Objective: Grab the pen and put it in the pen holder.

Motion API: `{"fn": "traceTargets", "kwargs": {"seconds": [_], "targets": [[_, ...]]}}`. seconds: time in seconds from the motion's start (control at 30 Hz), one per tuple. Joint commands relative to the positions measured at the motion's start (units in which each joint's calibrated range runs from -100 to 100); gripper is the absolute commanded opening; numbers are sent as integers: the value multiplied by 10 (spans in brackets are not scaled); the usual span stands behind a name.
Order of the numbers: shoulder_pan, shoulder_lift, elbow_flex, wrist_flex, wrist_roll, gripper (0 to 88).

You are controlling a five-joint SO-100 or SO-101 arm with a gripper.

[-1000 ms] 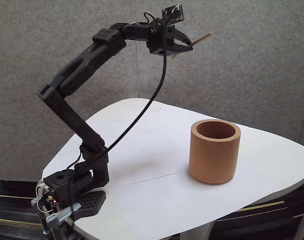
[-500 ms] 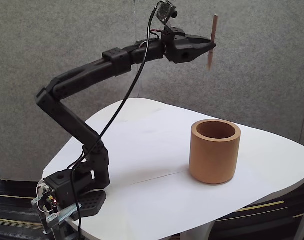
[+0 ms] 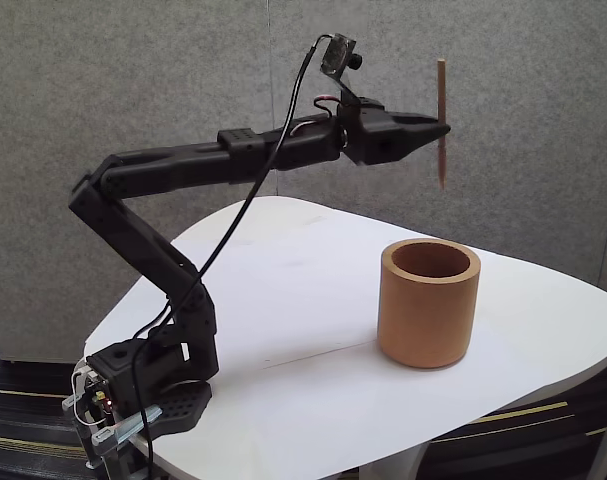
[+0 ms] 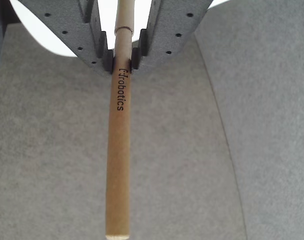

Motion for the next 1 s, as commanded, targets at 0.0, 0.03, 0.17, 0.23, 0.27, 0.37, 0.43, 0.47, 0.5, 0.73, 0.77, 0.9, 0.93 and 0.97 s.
{"fn": "traceTargets", "kwargs": {"seconds": [0.0, 0.03, 0.17, 0.23, 0.27, 0.37, 0.43, 0.47, 0.5, 0.73, 0.77, 0.9, 0.93, 0.97], "targets": [[5, -36, 56, -35, 2, 4], [5, -47, 79, -40, 2, 4], [5, -110, 174, -41, 2, 4], [5, -140, 215, -41, 2, 4], [5, -154, 236, -41, 2, 4], [12, -180, 286, -41, 3, 4], [22, -187, 312, -41, 18, 4], [26, -187, 319, -41, 28, 4], [33, -188, 319, -41, 36, 4], [70, -180, 286, -42, 40, 4], [71, -180, 286, -42, 41, 4], [71, -167, 292, -41, 41, 4], [71, -157, 291, -41, 41, 4], [71, -143, 286, -41, 41, 4]]}}
